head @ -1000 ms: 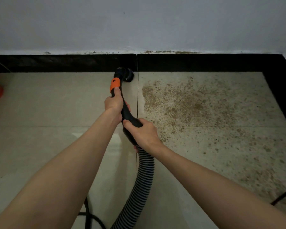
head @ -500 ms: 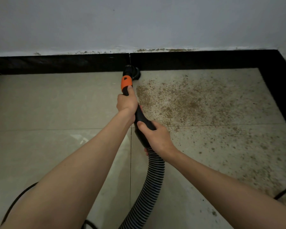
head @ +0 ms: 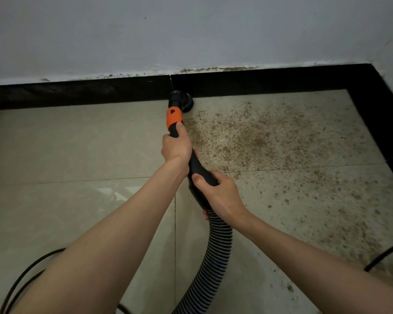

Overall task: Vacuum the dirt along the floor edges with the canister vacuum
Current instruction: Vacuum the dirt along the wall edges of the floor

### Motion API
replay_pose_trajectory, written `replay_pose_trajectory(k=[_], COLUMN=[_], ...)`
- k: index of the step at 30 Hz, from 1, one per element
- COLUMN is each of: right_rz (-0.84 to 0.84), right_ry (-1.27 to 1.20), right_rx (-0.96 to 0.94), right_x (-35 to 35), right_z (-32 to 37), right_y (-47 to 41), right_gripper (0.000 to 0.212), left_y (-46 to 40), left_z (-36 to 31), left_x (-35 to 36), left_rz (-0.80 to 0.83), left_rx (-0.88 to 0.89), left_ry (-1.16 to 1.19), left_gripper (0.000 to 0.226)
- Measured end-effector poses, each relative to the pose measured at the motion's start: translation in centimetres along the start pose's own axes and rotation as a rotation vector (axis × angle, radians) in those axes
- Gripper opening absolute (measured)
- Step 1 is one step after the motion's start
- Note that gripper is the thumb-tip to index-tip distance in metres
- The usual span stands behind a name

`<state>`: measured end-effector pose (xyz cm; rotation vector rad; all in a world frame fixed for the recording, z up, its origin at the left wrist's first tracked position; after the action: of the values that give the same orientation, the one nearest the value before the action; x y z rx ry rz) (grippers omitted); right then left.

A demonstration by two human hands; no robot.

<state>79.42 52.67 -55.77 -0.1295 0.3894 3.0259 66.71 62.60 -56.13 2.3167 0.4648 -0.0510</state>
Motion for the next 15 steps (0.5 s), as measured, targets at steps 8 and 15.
replay_pose_trajectory(k=[8,15], right_rz=[0.02,-0.029], right_ry=[-0.028,-0.025], right_rx=[0.034,0.055], right_x=[0.2,-1.5], right_z=[-0.2,-0.8], right_y=[-0.7,-1.1], right_gripper=[0.026,0.024], left_y=[-0.6,-0.4], left_z=[-0.7,-0.6], left_x=[0.4,3.3], left_rz=[-0.014,0.069], left_rx=[0.023,0.029], left_ry=[-0.058,-0.094], left_gripper=[0.043,0.046])
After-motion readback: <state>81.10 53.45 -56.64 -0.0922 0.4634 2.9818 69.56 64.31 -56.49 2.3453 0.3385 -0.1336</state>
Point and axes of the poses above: each hand's wrist, its own y-axis away from the middle knuckle, its own x-axis out of the palm, z = x × y, the point moved 10 cm from there along -y, towards the middle knuckle, and after that the axes turned 11 degrees about -x, right-handed, at the moved point
